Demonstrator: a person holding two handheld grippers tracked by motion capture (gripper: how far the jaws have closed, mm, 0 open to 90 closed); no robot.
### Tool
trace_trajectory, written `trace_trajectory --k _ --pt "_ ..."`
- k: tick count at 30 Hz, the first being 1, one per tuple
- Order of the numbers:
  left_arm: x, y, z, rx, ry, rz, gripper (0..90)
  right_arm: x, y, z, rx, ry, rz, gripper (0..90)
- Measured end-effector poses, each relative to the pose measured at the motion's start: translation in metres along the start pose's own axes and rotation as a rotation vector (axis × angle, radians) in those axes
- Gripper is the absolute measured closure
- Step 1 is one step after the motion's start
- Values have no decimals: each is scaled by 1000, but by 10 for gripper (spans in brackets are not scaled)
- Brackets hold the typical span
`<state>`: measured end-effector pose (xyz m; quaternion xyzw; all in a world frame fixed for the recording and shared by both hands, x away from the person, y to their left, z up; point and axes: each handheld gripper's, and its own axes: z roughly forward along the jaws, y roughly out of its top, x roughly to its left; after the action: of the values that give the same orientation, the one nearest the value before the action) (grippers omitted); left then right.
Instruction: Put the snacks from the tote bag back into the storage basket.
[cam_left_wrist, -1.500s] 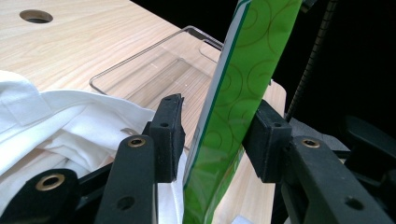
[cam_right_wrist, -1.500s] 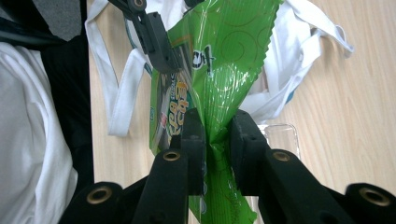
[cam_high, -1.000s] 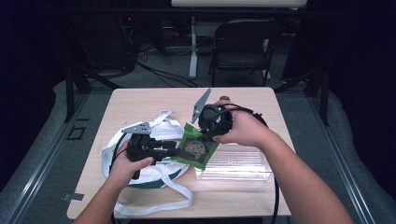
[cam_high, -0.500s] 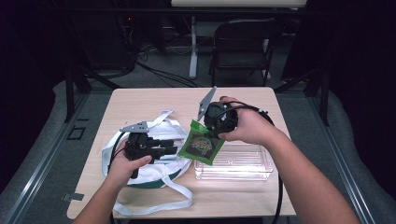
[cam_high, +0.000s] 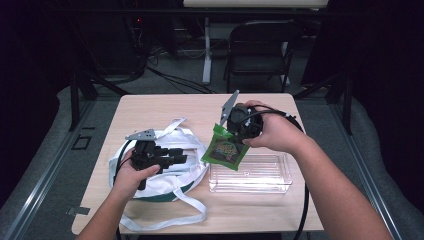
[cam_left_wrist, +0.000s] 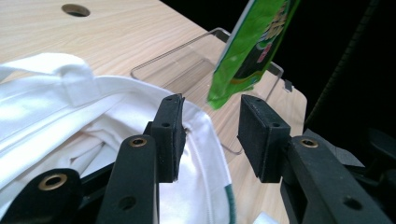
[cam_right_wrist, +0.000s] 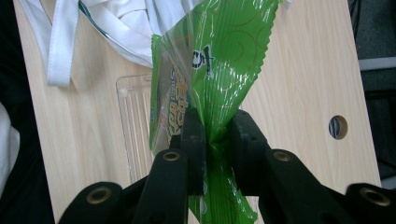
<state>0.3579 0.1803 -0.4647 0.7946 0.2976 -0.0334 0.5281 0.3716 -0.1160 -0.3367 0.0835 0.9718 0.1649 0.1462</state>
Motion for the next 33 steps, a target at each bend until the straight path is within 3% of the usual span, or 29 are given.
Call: trace_trajectory --k 15,28,33 --pt "10 -3 -6 -13 24 -30 602 -6 -13 2 77 -49 -20 775" --pt "14 -4 -7 -15 25 -43 604 -6 -12 20 117 -76 -72 775" --pt "15 -4 -8 -19 28 -45 606 -8 -14 28 119 -70 -69 775"
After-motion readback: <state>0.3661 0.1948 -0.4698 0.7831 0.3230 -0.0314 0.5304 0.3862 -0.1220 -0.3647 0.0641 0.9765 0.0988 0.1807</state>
